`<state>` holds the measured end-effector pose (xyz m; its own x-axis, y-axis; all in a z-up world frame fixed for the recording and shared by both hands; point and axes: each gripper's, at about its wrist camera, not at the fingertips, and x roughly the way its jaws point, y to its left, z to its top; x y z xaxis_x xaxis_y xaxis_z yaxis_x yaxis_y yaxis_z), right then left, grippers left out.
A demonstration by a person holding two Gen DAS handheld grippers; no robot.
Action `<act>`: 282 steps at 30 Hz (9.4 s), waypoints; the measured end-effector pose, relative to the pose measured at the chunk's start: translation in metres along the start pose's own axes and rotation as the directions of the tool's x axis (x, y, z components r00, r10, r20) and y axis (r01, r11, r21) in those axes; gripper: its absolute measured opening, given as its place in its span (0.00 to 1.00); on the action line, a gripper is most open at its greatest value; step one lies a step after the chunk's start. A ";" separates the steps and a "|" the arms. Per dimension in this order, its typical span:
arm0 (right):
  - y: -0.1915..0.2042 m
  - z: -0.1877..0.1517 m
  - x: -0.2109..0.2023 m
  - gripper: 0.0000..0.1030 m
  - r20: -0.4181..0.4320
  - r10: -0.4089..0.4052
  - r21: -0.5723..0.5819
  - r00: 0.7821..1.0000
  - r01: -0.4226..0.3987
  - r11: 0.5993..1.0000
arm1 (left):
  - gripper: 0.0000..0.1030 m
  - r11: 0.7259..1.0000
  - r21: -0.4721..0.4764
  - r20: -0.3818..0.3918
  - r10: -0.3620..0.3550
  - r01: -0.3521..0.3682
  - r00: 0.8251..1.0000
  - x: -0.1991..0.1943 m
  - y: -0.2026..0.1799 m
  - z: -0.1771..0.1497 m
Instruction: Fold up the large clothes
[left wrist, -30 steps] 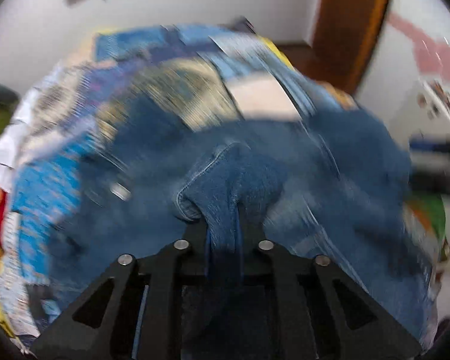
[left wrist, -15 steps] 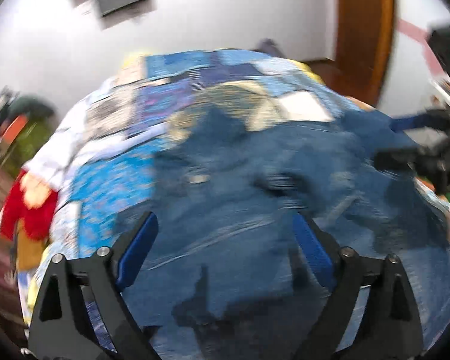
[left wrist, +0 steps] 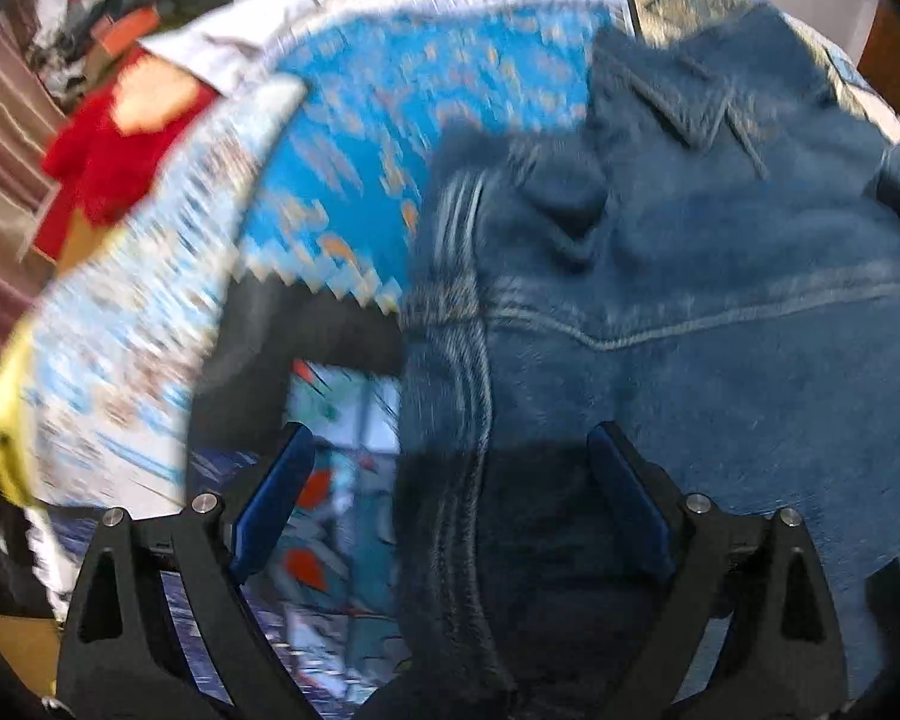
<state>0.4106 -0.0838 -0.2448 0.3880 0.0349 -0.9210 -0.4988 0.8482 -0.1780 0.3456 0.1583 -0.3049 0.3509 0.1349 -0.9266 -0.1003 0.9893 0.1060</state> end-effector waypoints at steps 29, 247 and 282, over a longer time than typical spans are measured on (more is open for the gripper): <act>-0.135 -0.151 -0.074 1.00 0.084 0.148 0.399 0.985 -0.169 0.901 | 0.98 0.998 -0.041 0.015 0.051 -0.051 0.999 0.001 0.001 -0.015; -0.178 0.119 0.075 0.09 0.217 0.047 0.284 0.975 -0.109 0.953 | 0.17 0.983 -0.182 0.101 -0.016 0.034 0.995 0.046 0.072 0.201; -0.082 0.001 -0.161 1.00 0.422 0.048 0.174 0.905 -0.133 0.976 | 1.00 0.992 -0.081 0.378 -0.061 0.098 0.924 -0.172 0.062 0.063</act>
<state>0.3898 -0.1581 -0.0814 0.6542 0.2958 -0.6961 -0.4035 0.9149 0.0096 0.3381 0.2002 -0.1162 0.6820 0.0857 -0.7263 -0.1404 0.9900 -0.0150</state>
